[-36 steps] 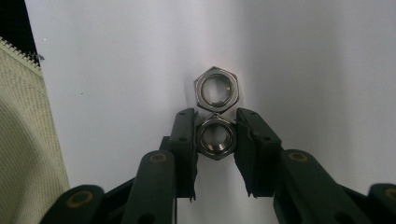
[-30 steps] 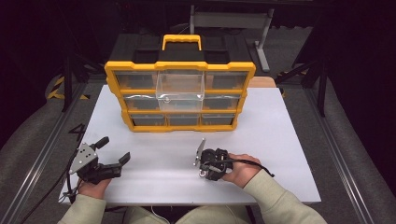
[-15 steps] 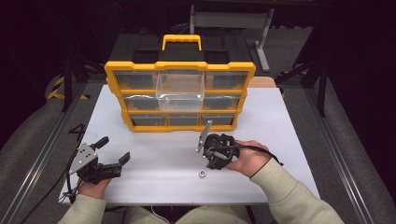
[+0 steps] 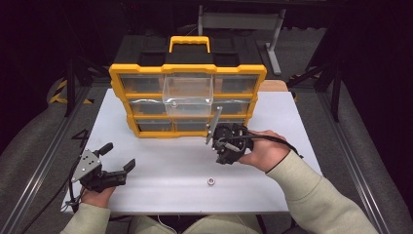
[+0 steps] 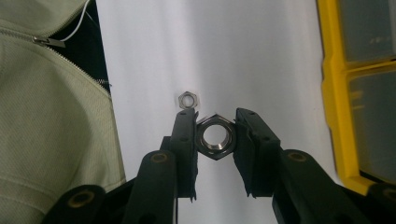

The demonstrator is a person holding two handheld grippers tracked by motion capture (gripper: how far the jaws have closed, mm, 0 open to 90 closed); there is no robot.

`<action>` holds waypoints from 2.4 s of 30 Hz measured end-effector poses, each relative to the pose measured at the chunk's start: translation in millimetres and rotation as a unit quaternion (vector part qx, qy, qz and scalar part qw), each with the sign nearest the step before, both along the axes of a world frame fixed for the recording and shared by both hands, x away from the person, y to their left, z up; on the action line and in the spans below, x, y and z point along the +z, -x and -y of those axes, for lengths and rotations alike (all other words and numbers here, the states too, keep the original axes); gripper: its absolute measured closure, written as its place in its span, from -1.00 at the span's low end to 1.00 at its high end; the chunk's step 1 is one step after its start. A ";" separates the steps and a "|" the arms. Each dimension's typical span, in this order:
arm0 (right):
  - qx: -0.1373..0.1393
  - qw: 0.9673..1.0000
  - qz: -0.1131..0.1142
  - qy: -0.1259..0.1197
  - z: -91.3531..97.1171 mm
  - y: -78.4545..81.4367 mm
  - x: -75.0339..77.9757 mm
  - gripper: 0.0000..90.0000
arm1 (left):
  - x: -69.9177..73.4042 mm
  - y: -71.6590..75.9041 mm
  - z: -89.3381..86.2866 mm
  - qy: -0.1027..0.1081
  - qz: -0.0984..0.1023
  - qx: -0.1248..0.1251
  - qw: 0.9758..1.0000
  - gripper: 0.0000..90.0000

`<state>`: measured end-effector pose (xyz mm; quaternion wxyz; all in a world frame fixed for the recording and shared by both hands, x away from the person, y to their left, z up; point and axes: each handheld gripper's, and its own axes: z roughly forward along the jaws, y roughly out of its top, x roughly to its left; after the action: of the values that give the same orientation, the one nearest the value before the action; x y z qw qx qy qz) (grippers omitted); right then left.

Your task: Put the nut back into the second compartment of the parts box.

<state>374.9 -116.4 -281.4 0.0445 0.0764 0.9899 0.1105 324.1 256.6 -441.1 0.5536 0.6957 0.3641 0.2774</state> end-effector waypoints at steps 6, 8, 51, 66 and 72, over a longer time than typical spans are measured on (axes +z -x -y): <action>0.007 1.000 0.001 -0.001 -3.9 -3.1 21.9 0.54 | 0.1 -0.4 0.2 0.000 0.000 -0.001 1.000 -0.92; 0.007 1.000 0.005 -0.004 -4.7 -4.0 31.1 0.54 | 0.1 -0.6 0.0 -0.001 0.000 -0.003 1.000 -0.92; -0.011 0.997 0.070 -0.016 -25.5 -45.4 161.9 0.55 | -0.1 -0.3 -0.7 0.000 0.001 -0.005 1.000 -0.91; -0.008 0.997 0.070 -0.035 -47.4 -70.2 163.5 0.55 | -0.1 -0.1 -1.3 0.001 -0.003 -0.005 1.000 -0.90; -0.001 0.997 0.069 -0.036 -55.6 -77.4 160.3 0.55 | -0.1 -0.2 -1.2 -0.001 -0.003 -0.006 1.000 -0.90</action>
<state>452.3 -60.8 -121.1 0.1097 0.0715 0.9798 0.1508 324.3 257.8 -441.2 0.5535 0.6992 0.3612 0.2725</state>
